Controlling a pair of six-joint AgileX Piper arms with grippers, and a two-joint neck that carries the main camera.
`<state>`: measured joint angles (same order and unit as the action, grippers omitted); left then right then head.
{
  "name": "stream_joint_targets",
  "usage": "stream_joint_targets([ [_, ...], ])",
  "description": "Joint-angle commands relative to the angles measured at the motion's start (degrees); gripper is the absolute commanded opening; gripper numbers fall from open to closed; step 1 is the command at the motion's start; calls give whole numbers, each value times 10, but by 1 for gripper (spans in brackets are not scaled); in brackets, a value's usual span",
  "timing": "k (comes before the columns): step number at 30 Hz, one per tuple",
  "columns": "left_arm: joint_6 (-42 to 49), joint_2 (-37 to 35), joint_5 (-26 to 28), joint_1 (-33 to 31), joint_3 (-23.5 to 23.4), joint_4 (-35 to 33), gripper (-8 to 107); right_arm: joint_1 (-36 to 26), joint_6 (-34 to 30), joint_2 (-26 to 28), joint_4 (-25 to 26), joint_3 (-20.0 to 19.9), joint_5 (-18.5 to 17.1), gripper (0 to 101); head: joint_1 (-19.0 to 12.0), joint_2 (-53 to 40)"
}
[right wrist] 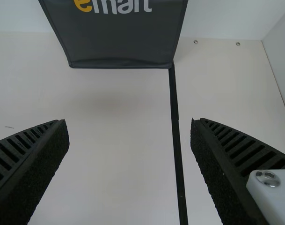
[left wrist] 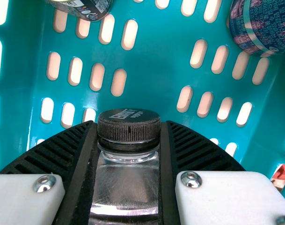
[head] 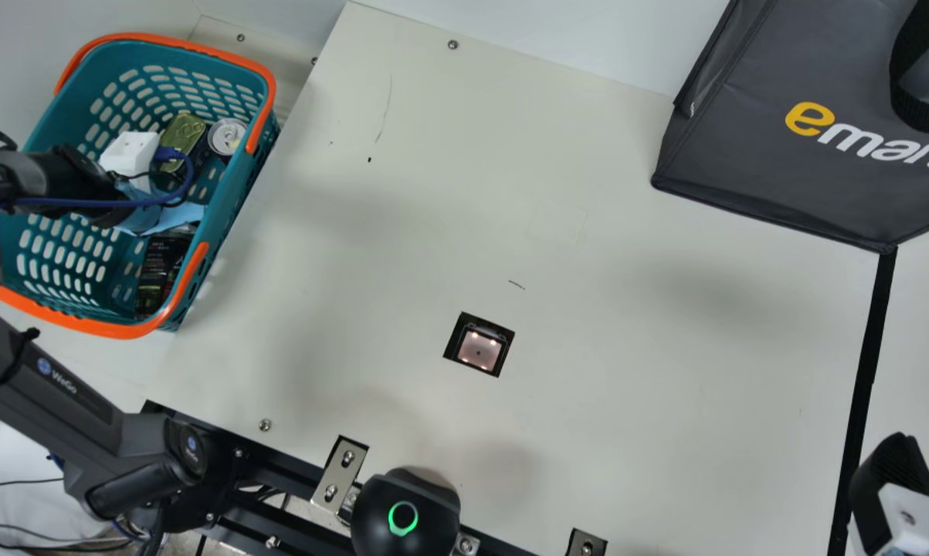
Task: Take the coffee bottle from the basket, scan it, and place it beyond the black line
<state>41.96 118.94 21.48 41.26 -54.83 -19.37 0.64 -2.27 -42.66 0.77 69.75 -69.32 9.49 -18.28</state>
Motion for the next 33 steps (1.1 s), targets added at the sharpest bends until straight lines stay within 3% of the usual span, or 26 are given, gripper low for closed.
stream_joint_targets([
  [1,3,-4,3,2,1,-3,10,0,0,0,0,0,0,91,-16,-1],
  [33,49,-126,128,41,-57,-28,10,0,0,0,0,0,0,91,-16,-1],
])
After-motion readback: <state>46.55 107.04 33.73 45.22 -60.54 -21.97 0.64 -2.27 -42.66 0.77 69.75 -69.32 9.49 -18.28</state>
